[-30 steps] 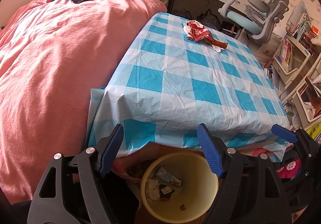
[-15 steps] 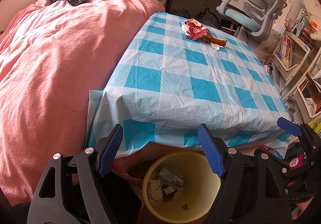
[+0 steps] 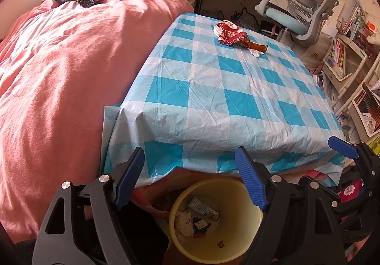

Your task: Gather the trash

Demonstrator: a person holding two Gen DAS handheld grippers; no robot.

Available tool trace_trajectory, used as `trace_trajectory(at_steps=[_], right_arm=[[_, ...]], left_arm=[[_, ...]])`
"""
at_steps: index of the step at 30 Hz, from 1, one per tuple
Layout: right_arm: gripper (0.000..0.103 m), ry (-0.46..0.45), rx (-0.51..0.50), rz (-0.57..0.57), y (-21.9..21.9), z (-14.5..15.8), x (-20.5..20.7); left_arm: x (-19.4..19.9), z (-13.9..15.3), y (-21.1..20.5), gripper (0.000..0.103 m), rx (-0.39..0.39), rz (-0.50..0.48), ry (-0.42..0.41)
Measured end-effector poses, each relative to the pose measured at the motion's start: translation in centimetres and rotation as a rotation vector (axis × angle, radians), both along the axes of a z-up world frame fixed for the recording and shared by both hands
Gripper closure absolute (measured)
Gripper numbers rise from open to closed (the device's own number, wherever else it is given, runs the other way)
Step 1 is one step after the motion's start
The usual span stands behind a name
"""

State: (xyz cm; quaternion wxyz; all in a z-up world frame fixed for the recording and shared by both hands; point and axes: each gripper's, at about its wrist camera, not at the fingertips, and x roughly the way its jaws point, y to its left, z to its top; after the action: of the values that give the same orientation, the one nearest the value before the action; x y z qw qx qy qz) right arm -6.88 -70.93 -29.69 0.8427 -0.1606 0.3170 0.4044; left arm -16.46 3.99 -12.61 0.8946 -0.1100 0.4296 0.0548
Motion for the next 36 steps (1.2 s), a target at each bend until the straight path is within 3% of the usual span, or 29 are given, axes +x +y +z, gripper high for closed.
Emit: trace_trajectory(at_steps=[36], right_arm=[[0.008, -0.002, -0.007, 0.006, 0.27, -0.17, -0.14]], left_arm=[[0.09, -0.5, -0.69, 0.027, 0.005, -0.01, 0.012]])
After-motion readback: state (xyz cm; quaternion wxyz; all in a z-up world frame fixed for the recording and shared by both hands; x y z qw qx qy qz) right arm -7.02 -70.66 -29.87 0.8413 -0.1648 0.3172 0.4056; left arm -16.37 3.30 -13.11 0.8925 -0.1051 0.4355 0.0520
